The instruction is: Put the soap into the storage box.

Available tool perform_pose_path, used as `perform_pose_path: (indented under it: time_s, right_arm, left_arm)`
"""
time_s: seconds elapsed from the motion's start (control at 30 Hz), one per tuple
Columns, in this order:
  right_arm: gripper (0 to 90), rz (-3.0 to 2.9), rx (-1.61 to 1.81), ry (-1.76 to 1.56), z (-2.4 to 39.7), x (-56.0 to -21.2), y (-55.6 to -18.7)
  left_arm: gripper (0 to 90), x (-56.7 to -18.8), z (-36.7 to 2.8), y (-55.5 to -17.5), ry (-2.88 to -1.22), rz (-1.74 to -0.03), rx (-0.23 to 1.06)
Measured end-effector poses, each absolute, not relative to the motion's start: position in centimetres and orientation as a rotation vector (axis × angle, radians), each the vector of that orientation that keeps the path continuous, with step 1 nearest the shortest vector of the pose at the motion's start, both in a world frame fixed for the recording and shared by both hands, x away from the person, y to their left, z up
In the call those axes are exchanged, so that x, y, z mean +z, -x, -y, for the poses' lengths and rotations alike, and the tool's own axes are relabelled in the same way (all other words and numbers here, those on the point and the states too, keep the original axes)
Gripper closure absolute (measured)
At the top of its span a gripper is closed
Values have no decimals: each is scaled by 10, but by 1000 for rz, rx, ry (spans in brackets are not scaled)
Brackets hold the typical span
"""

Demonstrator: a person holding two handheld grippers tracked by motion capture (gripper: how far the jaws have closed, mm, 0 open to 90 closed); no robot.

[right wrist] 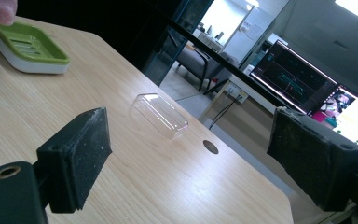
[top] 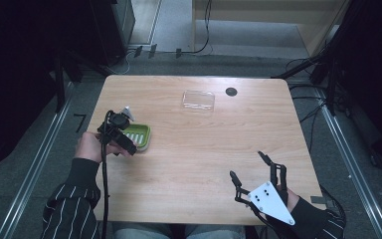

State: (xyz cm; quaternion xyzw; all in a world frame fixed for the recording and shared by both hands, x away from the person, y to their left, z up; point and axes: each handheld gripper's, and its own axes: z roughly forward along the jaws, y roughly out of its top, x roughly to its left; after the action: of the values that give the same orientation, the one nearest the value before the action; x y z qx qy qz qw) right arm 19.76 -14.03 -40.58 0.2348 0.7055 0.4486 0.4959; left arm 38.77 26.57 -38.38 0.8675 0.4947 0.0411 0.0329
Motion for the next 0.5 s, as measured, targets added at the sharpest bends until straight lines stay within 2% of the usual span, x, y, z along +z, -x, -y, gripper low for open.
perform_pose_path:
  time_s: [0.5]
  right_arm:
    - [132,-1711,1086,-568,140,-406,-198]
  left_arm:
    - [141,-379,-263,-400,-2647,-1535,132]
